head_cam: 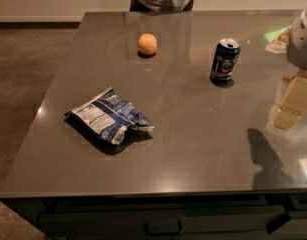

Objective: Move orange near blue chip bag

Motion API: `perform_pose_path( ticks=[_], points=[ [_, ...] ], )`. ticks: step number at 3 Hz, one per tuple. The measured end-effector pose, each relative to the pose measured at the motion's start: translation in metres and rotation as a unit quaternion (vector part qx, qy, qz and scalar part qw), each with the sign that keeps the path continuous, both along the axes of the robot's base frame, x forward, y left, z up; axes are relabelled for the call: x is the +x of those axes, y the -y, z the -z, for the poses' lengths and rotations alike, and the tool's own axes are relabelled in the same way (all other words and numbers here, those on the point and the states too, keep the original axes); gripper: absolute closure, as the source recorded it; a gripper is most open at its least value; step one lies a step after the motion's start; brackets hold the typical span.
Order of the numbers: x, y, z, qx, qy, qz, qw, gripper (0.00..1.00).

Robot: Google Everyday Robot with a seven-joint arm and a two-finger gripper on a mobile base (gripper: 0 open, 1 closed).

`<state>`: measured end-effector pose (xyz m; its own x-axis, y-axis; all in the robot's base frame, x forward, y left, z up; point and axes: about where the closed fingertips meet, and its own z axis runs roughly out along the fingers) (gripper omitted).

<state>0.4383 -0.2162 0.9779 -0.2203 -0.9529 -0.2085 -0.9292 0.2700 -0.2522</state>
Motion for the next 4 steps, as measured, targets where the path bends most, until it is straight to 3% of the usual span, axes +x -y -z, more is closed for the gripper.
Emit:
perform_pose_path(
  ticks=[1, 2, 4],
  points=[
    [0.000, 0.000, 0.000, 0.000, 0.000, 0.000, 1.0000, 0.00],
    [0.016, -0.010, -0.001, 0.004, 0.006, 0.009, 0.9999, 0.00],
    [0.094, -0.040, -0.002, 0.029, 0.048, 0.064, 0.9964, 0.00]
  ],
)
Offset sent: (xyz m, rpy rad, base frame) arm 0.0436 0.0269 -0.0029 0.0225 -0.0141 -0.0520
